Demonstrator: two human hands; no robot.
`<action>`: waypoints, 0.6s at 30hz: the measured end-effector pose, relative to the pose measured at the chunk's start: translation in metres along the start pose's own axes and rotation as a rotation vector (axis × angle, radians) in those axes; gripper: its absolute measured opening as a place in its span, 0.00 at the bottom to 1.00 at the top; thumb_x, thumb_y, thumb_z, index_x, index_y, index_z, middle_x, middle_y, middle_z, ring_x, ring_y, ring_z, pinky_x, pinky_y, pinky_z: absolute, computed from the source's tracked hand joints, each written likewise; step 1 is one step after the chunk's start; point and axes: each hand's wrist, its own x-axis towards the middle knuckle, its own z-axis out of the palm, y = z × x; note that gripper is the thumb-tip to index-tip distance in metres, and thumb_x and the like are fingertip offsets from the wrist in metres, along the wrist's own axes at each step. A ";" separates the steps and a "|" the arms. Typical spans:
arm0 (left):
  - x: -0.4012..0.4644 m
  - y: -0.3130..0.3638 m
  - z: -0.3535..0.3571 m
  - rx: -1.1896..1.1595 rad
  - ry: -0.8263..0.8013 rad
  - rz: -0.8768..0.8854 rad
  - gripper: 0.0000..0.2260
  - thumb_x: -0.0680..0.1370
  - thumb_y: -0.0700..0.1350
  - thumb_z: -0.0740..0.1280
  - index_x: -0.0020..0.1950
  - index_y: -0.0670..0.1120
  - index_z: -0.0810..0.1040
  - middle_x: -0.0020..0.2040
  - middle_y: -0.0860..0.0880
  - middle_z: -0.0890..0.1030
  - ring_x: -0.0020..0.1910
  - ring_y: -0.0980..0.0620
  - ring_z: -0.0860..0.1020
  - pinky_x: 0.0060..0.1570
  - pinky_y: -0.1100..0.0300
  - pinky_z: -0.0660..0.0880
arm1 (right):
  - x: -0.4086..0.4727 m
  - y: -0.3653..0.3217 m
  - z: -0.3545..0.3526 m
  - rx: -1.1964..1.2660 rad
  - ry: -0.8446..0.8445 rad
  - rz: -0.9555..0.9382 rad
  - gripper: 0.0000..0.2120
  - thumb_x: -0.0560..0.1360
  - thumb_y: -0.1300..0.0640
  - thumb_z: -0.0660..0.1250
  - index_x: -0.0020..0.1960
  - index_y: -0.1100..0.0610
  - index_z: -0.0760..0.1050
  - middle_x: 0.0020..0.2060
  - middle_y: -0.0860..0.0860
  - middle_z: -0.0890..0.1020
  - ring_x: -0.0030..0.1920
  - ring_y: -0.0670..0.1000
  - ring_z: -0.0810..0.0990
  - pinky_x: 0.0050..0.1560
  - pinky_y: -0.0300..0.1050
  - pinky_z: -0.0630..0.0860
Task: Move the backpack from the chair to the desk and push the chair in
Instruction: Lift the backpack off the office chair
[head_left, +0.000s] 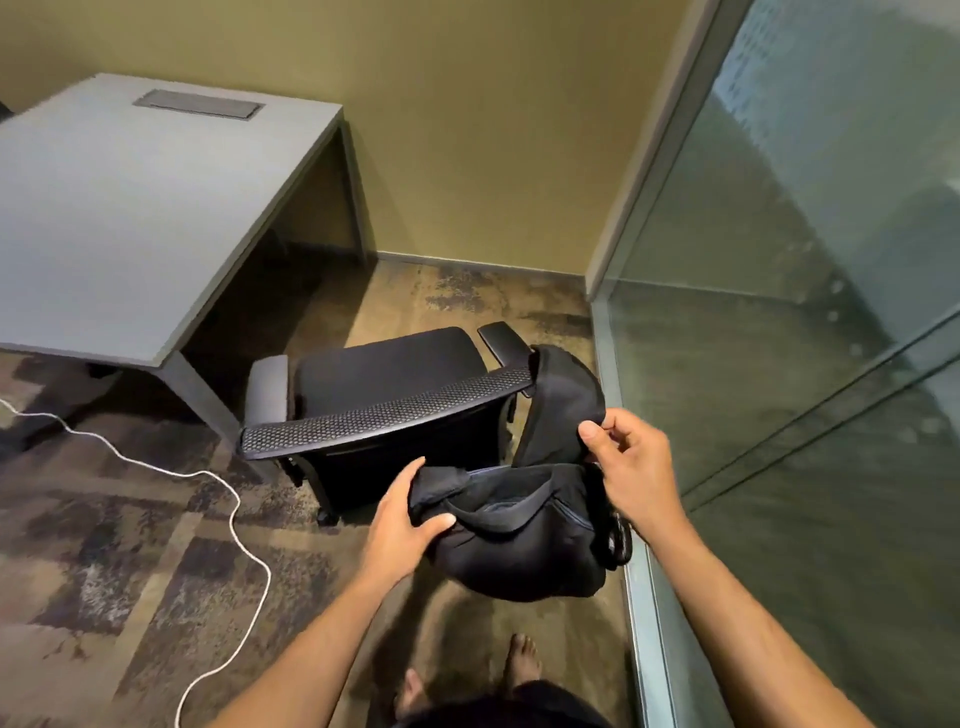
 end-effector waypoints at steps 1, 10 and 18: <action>0.002 0.004 0.005 0.007 0.006 0.001 0.39 0.69 0.49 0.77 0.76 0.55 0.61 0.69 0.56 0.68 0.66 0.57 0.68 0.68 0.53 0.67 | -0.003 -0.001 -0.006 -0.001 0.020 0.007 0.18 0.76 0.63 0.68 0.32 0.60 0.65 0.27 0.46 0.64 0.29 0.44 0.62 0.31 0.38 0.60; 0.021 0.054 0.073 0.044 -0.001 0.145 0.04 0.77 0.41 0.69 0.46 0.49 0.77 0.43 0.52 0.79 0.45 0.55 0.78 0.43 0.64 0.69 | -0.008 0.021 -0.081 0.004 0.239 0.054 0.19 0.73 0.52 0.67 0.32 0.62 0.64 0.26 0.53 0.65 0.30 0.47 0.63 0.32 0.46 0.60; 0.029 0.120 0.154 0.012 -0.078 0.237 0.10 0.78 0.40 0.67 0.39 0.50 0.74 0.36 0.51 0.74 0.37 0.59 0.74 0.37 0.66 0.67 | 0.006 0.074 -0.177 0.102 0.389 0.196 0.19 0.77 0.61 0.67 0.32 0.60 0.62 0.26 0.54 0.68 0.28 0.47 0.67 0.33 0.45 0.63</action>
